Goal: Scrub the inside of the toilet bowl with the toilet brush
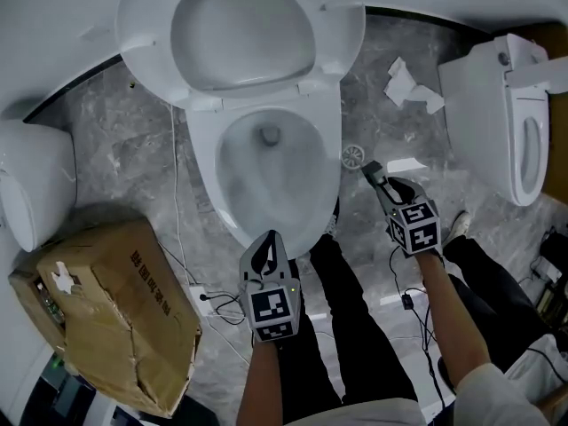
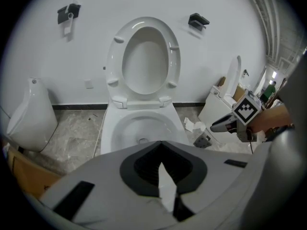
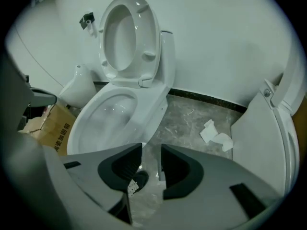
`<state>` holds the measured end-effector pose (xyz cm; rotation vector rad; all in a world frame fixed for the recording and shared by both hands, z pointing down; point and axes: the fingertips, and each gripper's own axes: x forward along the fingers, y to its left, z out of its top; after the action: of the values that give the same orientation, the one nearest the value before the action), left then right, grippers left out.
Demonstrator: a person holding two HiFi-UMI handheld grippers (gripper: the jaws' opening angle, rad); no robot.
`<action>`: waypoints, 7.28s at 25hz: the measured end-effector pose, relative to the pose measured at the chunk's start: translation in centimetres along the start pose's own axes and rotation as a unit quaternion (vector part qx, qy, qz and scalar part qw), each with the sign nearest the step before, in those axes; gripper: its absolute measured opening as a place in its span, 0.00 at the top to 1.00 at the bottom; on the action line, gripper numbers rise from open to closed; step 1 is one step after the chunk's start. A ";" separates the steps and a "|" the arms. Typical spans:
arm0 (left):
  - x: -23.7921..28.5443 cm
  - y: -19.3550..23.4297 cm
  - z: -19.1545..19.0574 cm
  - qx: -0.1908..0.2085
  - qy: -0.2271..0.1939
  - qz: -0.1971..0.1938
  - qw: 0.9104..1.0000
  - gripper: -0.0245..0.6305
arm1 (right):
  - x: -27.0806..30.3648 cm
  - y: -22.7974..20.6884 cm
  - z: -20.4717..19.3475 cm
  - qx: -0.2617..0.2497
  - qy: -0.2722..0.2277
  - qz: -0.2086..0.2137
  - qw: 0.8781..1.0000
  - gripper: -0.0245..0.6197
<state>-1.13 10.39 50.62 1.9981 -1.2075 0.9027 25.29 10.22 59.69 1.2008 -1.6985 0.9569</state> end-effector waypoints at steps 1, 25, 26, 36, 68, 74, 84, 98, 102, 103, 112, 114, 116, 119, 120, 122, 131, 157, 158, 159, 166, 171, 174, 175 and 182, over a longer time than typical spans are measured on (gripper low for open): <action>0.5 -0.3 -0.2 0.004 0.002 -0.004 1.000 0.93 | 0.5 -0.3 -0.4 -0.009 0.009 -0.004 1.000 0.71; 6.4 -2.9 -1.4 0.002 0.012 -0.072 0.997 0.93 | 12.6 -4.1 -7.9 -0.015 0.149 -0.100 0.984 0.63; 6.5 -2.8 -1.3 -0.003 0.011 -0.074 0.997 0.93 | 12.8 -4.2 -8.1 -0.025 0.154 -0.108 0.982 0.64; 7.1 -0.5 -1.2 -0.016 -0.005 -0.073 0.997 0.93 | 13.4 -4.8 -8.8 -0.022 0.165 -0.122 0.978 0.64; 1.4 1.4 2.7 0.032 -0.009 -0.075 0.997 0.93 | 5.5 -1.7 -9.7 -0.022 0.112 -0.158 0.981 0.69; -0.7 1.4 3.8 0.021 -0.017 -0.073 0.997 0.93 | 0.1 -1.2 -10.6 0.015 0.096 -0.175 0.980 0.69; -4.3 3.5 4.0 0.008 -0.036 -0.051 0.998 0.93 | -10.7 0.7 -2.4 0.028 -0.020 -0.217 0.976 0.69; -4.1 5.0 2.6 -0.043 -0.043 -0.032 0.998 0.93 | -13.7 11.0 8.1 -0.165 -0.136 -0.088 0.973 0.69; -3.5 5.0 2.9 -0.044 -0.042 -0.031 0.998 0.93 | -8.4 12.1 7.8 -0.212 -0.095 -0.068 0.970 0.69; -3.5 5.1 3.0 -0.043 -0.042 -0.031 0.998 0.93 | -7.5 12.0 7.9 -0.214 -0.081 -0.071 0.971 0.69; -2.8 5.8 2.7 -0.048 -0.038 -0.023 0.998 0.93 | -4.5 11.4 8.2 -0.220 -0.028 -0.080 0.972 0.69; -2.9 5.5 2.7 -0.050 -0.037 -0.027 0.998 0.93 | -4.1 11.1 7.7 -0.225 -0.011 -0.083 0.971 0.69; -2.9 5.1 2.5 -0.053 -0.038 -0.033 0.997 0.93 | -4.2 10.6 6.8 -0.228 0.011 -0.091 0.969 0.69; -2.7 5.3 2.8 -0.055 -0.048 -0.034 0.997 0.93 | -4.2 10.1 6.3 -0.218 0.028 -0.090 0.971 0.69; -2.7 5.4 2.9 -0.055 -0.049 -0.033 0.997 0.93 | -4.3 10.1 6.3 -0.215 0.030 -0.088 0.972 0.69; -2.9 5.3 2.8 -0.055 -0.048 -0.032 0.997 0.93 | -4.5 10.3 6.0 -0.216 0.036 -0.086 0.972 0.69; -3.5 4.9 2.3 -0.068 -0.052 -0.041 0.996 0.93 | -5.3 11.0 4.0 -0.198 0.066 -0.081 0.975 0.69; -4.4 9.0 3.8 -0.068 -0.069 -0.003 0.995 0.93 | -7.6 14.5 -0.3 -0.173 0.118 -0.032 0.977 0.69; -4.4 9.1 3.8 -0.076 -0.069 -0.004 0.995 0.93 | -7.7 14.5 -0.4 -0.173 0.119 -0.031 0.977 0.69; -4.3 9.2 3.8 -0.086 -0.070 -0.006 0.994 0.93 | -7.6 14.6 -0.5 -0.172 0.119 -0.028 0.977 0.69; -4.6 8.8 3.1 -0.096 -0.071 -0.005 0.993 0.93 | -7.8 15.6 -1.7 -0.172 0.126 -0.006 0.977 0.69; -3.9 8.3 2.6 -0.091 -0.067 -0.002 0.994 0.93 | -8.1 15.7 -2.1 -0.192 0.130 -0.006 0.973 0.69; -3.9 8.7 2.4 -0.086 -0.061 0.002 0.994 0.93 | -7.9 16.5 -2.5 -0.191 0.132 0.007 0.973 0.69; -4.0 8.7 2.4 -0.085 -0.060 0.004 0.995 0.93 | -7.9 16.6 -2.5 -0.192 0.133 0.010 0.972 0.69; -3.6 9.3 2.6 -0.077 -0.053 0.015 0.996 0.93 | -8.3 17.3 -2.8 -0.203 0.143 0.020 0.969 0.69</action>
<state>-10.18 6.49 47.75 1.9288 -1.3277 0.7037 10.89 19.92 51.05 0.7254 -1.5902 0.7183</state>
